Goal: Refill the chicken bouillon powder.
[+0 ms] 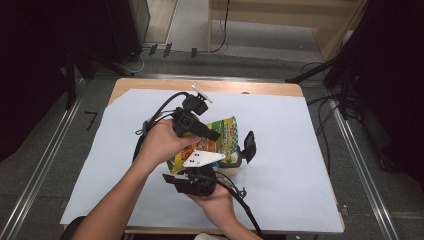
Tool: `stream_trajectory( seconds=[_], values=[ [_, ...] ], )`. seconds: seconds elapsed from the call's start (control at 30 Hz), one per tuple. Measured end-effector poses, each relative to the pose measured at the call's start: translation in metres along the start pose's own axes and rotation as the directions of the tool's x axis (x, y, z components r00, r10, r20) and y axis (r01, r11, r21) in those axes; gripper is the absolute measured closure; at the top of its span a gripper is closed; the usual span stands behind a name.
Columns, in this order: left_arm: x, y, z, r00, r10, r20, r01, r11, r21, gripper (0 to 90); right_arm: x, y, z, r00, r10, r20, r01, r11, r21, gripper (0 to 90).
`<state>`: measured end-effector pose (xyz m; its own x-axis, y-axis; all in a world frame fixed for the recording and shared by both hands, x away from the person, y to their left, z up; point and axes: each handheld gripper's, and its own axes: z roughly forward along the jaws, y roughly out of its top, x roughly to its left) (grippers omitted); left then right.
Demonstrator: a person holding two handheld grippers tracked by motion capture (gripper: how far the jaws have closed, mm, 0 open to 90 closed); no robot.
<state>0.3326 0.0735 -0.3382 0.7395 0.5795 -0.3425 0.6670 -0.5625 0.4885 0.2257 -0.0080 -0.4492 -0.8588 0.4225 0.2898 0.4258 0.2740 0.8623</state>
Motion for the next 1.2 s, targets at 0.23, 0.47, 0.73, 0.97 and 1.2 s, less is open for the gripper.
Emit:
stream_trajectory(
  seconds=[0.23, 0.47, 0.73, 0.97, 1.2],
  values=[
    [0.002, -0.002, 0.003, 0.9999, -0.009, 0.014, 0.009, 0.9998, 0.015, 76.4, -0.002, -0.006, 0.004, 1.0000, 0.001, -0.007, -0.001, 1.000, 0.013, 63.2],
    [0.005, -0.002, 0.009, 0.9994, -0.013, 0.032, 0.012, 0.9993, 0.034, 77.0, -0.005, -0.011, 0.007, 1.0000, -0.006, -0.007, 0.006, 1.000, 0.017, 62.1],
    [0.007, -0.002, 0.016, 0.9989, -0.025, 0.040, 0.023, 0.9985, 0.049, 77.9, -0.011, -0.020, 0.011, 1.0000, 0.006, -0.008, -0.006, 0.999, 0.036, 60.4],
    [0.010, -0.002, 0.020, 0.9990, -0.014, 0.041, 0.012, 0.9980, 0.062, 79.6, -0.011, -0.025, 0.015, 1.0000, 0.008, -0.006, -0.007, 0.998, 0.056, 58.1],
    [0.011, -0.003, 0.023, 0.9980, -0.017, 0.060, 0.013, 0.9977, 0.067, 80.4, -0.012, -0.032, 0.021, 1.0000, 0.003, -0.004, -0.002, 0.996, 0.089, 58.8]
  ],
)
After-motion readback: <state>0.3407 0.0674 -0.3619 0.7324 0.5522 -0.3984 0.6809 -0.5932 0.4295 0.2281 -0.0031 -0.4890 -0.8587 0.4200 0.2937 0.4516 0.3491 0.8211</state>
